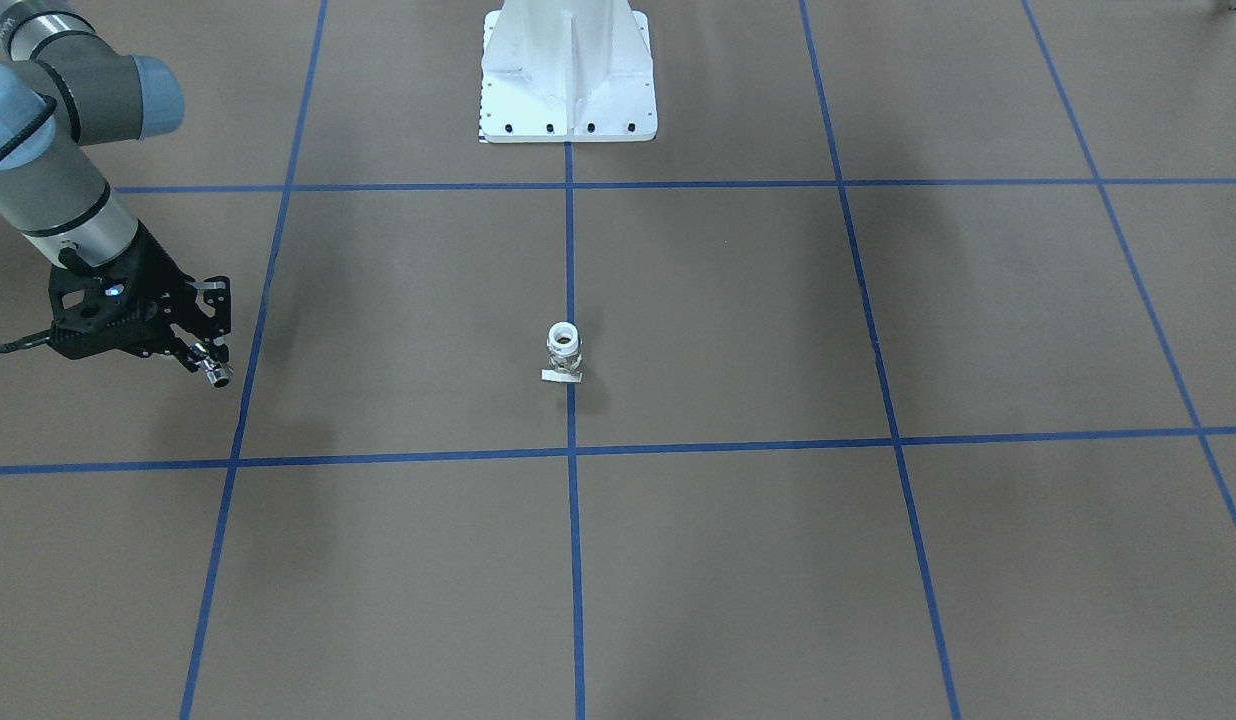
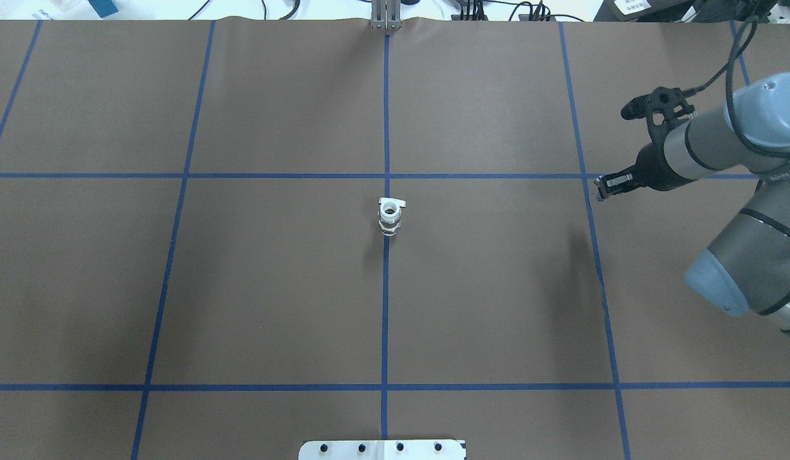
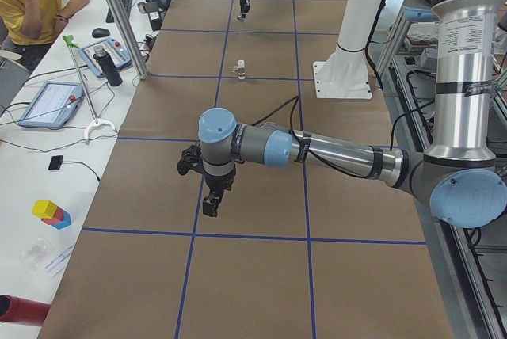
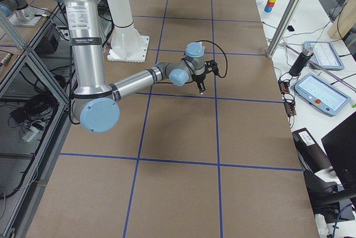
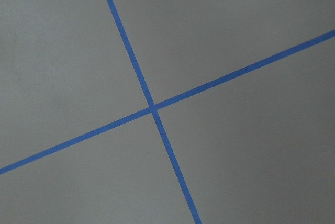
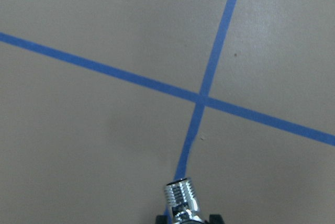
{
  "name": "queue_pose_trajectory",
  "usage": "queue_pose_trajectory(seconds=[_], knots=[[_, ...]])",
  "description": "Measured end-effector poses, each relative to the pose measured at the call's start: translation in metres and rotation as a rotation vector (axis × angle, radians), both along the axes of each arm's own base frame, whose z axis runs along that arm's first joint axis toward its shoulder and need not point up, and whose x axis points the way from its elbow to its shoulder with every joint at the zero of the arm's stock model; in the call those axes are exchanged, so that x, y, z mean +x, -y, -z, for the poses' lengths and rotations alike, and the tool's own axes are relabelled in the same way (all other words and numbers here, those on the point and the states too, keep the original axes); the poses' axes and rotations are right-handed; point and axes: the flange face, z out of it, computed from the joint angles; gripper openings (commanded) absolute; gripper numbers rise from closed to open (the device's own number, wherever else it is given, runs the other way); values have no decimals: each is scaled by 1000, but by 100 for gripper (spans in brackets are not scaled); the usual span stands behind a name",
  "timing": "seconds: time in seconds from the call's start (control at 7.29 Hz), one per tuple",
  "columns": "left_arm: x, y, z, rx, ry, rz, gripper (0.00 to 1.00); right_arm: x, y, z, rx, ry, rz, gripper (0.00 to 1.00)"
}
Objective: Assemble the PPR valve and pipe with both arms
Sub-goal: 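Lift the chrome fitting and carry it above the valve with the right gripper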
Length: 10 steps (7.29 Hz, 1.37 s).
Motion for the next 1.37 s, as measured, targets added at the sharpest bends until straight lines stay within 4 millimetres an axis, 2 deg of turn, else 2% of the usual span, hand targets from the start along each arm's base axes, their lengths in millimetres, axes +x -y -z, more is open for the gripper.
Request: queue_pose_trajectory(seconds=[0.27, 0.55, 0.96, 1.37], knots=[[-18, -32, -23, -50, -64, 55, 100, -10, 18, 64, -81, 24, -58, 0], [-24, -42, -28, -53, -76, 69, 100, -32, 25, 132, -211, 30, -156, 0], [-26, -42, -27, -48, -77, 73, 100, -106, 1, 211, -420, 65, -397, 0], [-26, -42, -26, -49, -77, 76, 100, -189, -7, 284, -567, 34, -567, 0]])
